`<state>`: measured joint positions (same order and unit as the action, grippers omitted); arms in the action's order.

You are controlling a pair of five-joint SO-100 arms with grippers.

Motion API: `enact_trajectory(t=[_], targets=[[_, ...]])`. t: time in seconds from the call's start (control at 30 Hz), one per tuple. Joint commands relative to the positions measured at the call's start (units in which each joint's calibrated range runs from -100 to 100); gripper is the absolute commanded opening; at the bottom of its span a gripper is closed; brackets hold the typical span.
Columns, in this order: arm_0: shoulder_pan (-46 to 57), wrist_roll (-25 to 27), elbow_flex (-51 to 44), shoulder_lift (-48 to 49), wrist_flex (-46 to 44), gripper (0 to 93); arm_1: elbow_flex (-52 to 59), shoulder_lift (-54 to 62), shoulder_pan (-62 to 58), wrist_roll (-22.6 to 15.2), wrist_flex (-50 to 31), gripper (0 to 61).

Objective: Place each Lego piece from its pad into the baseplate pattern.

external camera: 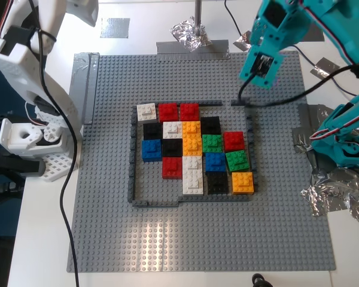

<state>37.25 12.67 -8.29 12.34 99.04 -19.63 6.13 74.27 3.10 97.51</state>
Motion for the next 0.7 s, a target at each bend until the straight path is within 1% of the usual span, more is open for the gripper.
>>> enact_trajectory(t=[0.0,0.1,0.2,0.23,0.4,0.47,0.53,0.6,0.67], targets=[[-2.11,0.29,0.57,1.56,0.31,6.4,-1.99,1.25,4.54,-0.05,-2.88,0.2],[-4.36,0.25,2.83,1.31,0.06,6.4,3.79,3.4,7.37,0.34,-8.08,0.2],[-5.59,-0.05,3.28,1.13,0.39,6.4,5.68,2.02,9.48,0.73,-12.07,0.2],[-6.17,-0.05,3.28,1.13,0.39,6.4,9.2,1.85,10.2,0.98,-15.98,0.2],[-7.19,0.15,3.28,1.05,-0.02,6.4,17.6,2.11,10.86,1.81,-24.93,0.2],[-7.62,0.2,3.28,0.96,0.06,6.4,18.68,1.94,10.71,2.1,-25.5,0.2],[-7.69,0.25,3.55,0.53,-0.18,6.4,18.68,1.59,10.28,2.25,-24.44,0.2],[-8.13,0.25,3.55,-1.53,-0.26,6.4,16.43,1.25,9.55,2.1,-21.67,0.2],[-8.35,0.29,3.01,-3.16,-0.35,6.4,16.34,1.68,9.12,1.95,-21.92,0.2]])
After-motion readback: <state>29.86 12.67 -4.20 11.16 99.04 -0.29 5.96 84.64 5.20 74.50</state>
